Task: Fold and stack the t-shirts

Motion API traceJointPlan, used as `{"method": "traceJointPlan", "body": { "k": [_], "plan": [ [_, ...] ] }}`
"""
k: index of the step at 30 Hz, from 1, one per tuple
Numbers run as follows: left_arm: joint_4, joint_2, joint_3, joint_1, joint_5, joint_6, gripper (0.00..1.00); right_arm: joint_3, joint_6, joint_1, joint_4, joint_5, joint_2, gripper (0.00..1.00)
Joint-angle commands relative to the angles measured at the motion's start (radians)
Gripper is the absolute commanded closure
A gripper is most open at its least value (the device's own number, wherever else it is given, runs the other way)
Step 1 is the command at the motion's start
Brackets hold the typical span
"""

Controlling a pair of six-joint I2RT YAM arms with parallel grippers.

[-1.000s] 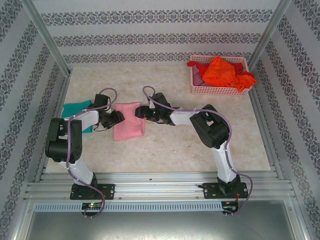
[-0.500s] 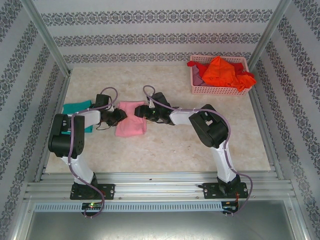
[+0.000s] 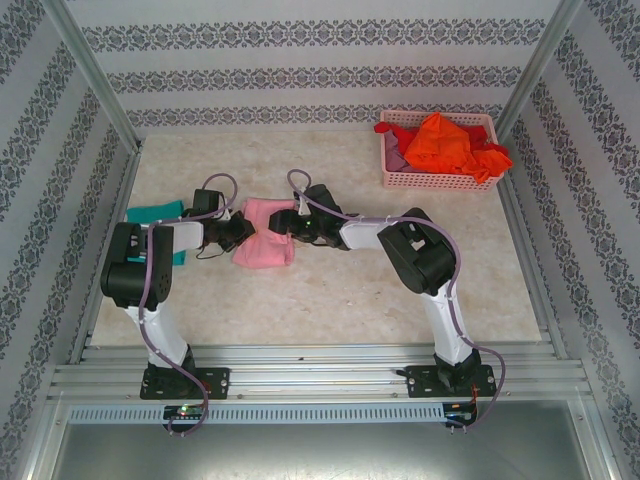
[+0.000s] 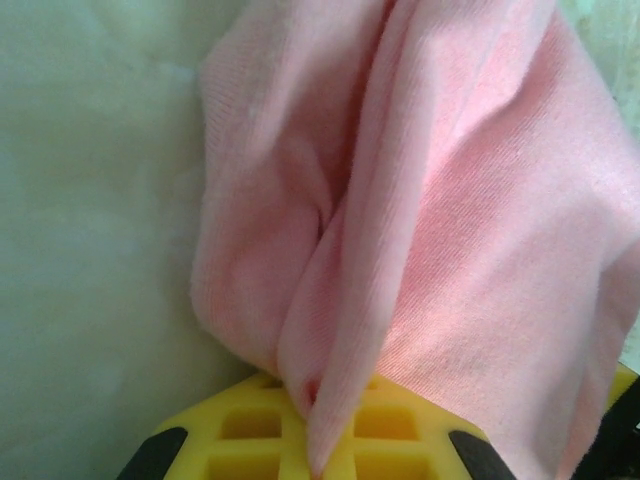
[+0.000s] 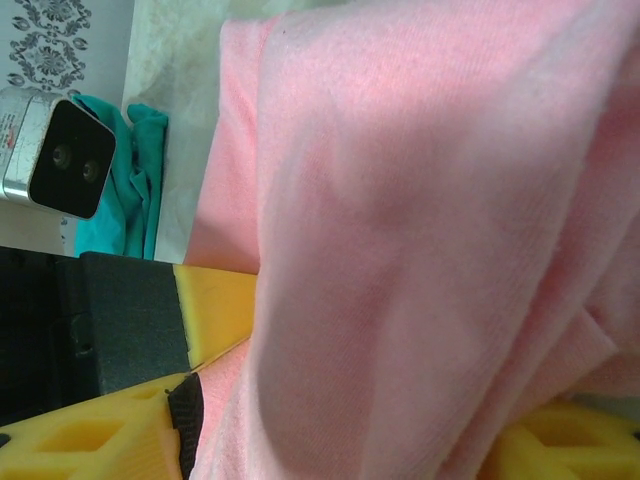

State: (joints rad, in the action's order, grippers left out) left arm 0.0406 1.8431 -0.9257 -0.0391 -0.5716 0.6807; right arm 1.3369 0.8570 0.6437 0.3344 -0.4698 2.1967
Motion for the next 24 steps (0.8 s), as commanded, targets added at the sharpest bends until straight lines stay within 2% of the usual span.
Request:
{"method": "traceJointPlan", "body": {
  "k": [1, 8, 15, 24],
  "plan": [
    [-0.082, -0.036, 0.025, -0.002, 0.139, -0.089, 1.0, -0.058, -0.048, -0.02, -0.006, -0.007, -0.069, 0.35],
    [-0.166, -0.186, 0.039, -0.001, 0.216, -0.292, 1.0, -0.163, -0.121, -0.063, -0.029, 0.055, -0.192, 0.33],
    [-0.184, -0.326, 0.071, 0.005, 0.361, -0.454, 1.0, -0.183, -0.17, -0.056, -0.01, 0.019, -0.21, 0.33],
    [-0.295, -0.397, 0.031, 0.04, 0.496, -0.595, 1.0, -0.132, -0.238, -0.039, -0.021, -0.029, -0.207, 0.33]
  ]
}}
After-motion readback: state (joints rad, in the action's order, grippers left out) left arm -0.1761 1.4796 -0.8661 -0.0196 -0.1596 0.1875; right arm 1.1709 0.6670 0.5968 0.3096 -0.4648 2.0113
